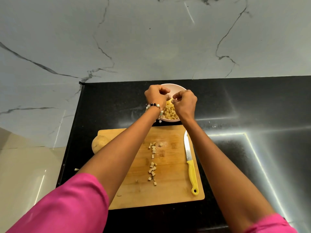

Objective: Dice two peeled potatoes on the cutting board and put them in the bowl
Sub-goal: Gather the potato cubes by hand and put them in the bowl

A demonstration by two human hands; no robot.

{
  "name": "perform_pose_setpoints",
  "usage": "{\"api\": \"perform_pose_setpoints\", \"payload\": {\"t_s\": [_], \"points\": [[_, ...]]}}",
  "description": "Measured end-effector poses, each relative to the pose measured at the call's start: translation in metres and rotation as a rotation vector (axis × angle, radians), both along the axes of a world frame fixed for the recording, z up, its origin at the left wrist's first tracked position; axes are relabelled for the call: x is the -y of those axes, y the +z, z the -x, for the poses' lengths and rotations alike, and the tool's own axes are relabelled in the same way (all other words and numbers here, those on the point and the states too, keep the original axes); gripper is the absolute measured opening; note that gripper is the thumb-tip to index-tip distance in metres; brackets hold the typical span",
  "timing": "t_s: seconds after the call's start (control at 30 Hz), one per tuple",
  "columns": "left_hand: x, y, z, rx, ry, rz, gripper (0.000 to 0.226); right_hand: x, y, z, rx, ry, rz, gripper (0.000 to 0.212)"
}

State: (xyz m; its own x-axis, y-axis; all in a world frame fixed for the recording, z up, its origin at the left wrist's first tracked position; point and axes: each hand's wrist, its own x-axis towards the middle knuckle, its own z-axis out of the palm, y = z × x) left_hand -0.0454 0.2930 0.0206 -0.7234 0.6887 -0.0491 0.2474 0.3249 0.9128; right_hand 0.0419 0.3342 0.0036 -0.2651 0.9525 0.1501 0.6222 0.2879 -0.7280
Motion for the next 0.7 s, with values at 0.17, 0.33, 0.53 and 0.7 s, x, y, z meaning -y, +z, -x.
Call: {"api": "perform_pose_setpoints", "payload": {"t_s": [0.17, 0.33, 0.53, 0.7], "points": [[-0.006, -0.011, 0.0, -0.149, -0.013, 0.098, 0.027, 0.0, 0.001, -0.001, 0.039, -0.016, 0.034, 0.025], [-0.003, -0.011, -0.001, -0.131, 0.035, 0.042, 0.023, 0.0, -0.002, -0.004, -0.055, -0.073, -0.014, 0.01], [0.004, -0.005, -0.001, -0.088, -0.036, 0.004, 0.022, 0.005, 0.001, -0.013, -0.038, -0.034, 0.046, 0.014], [0.025, 0.009, -0.009, 0.112, -0.03, -0.212, 0.015, 0.023, 0.012, -0.024, -0.265, 0.027, -0.093, 0.011]]}}
